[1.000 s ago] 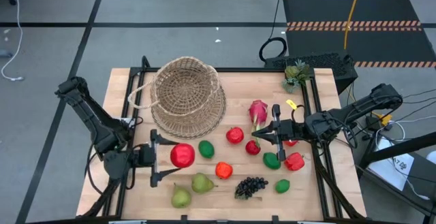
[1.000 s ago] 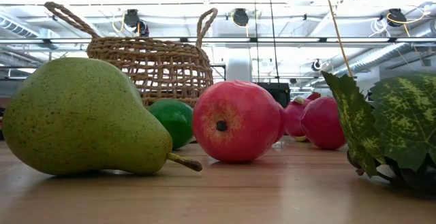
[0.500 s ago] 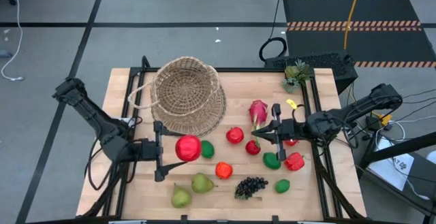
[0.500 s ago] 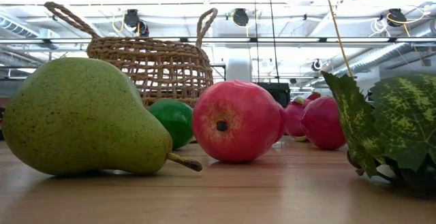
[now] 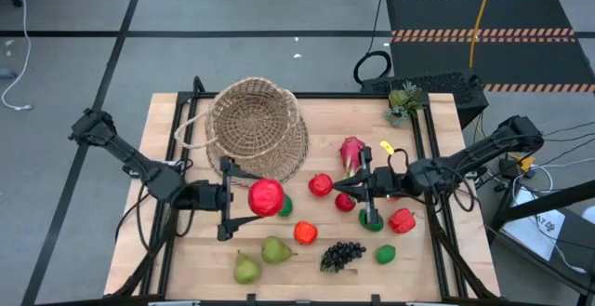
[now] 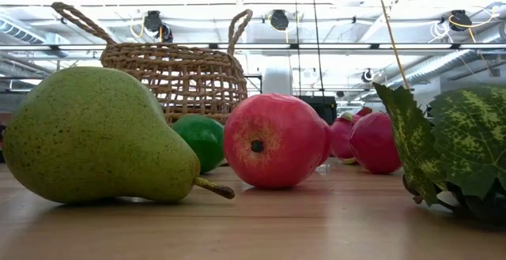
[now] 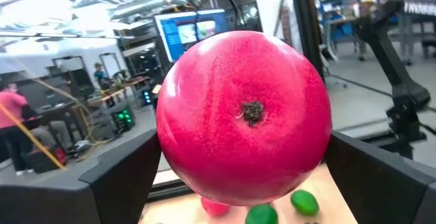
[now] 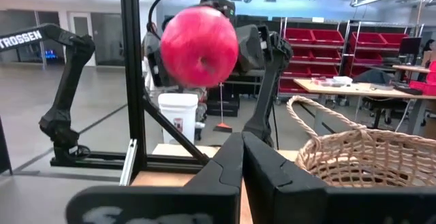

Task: Build produce basket
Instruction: Put the apple into the basket

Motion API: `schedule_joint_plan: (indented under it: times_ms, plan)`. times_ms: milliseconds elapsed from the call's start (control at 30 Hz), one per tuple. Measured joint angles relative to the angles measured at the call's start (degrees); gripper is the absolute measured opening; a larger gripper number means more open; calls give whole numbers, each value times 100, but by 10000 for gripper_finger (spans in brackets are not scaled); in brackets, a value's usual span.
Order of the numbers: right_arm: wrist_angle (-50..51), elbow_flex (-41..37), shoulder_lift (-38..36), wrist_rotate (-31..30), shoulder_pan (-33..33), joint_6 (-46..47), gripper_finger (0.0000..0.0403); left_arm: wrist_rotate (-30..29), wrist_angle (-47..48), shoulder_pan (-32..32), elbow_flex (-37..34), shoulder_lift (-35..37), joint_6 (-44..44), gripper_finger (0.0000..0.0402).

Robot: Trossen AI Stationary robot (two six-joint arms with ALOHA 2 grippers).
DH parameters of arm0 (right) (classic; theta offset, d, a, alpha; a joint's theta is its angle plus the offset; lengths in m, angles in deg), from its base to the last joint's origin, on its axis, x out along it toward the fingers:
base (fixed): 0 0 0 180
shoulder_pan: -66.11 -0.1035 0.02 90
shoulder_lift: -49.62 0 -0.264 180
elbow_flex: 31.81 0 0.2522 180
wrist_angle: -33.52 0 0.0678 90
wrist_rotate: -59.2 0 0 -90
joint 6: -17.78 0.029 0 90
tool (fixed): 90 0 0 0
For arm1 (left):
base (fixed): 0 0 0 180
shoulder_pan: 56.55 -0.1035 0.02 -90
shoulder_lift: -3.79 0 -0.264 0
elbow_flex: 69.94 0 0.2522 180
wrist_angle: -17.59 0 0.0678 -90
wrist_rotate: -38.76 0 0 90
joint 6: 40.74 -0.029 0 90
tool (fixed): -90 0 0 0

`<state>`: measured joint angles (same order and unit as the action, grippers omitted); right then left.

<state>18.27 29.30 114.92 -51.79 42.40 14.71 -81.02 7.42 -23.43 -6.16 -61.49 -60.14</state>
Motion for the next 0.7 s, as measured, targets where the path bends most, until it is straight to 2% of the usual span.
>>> schedule_joint_plan:
  times_ms: [267,533,700]
  plan:
    - [-460,116,402,7,7,-92,5,417,-29,-147,0,-410,33,397]
    - [-37,657,922,165,9,-110,76,613,-422,-240,0,-603,-45,397]
    - [477,883,979,169,9,-109,118,720,-629,-247,0,-600,-39,397]
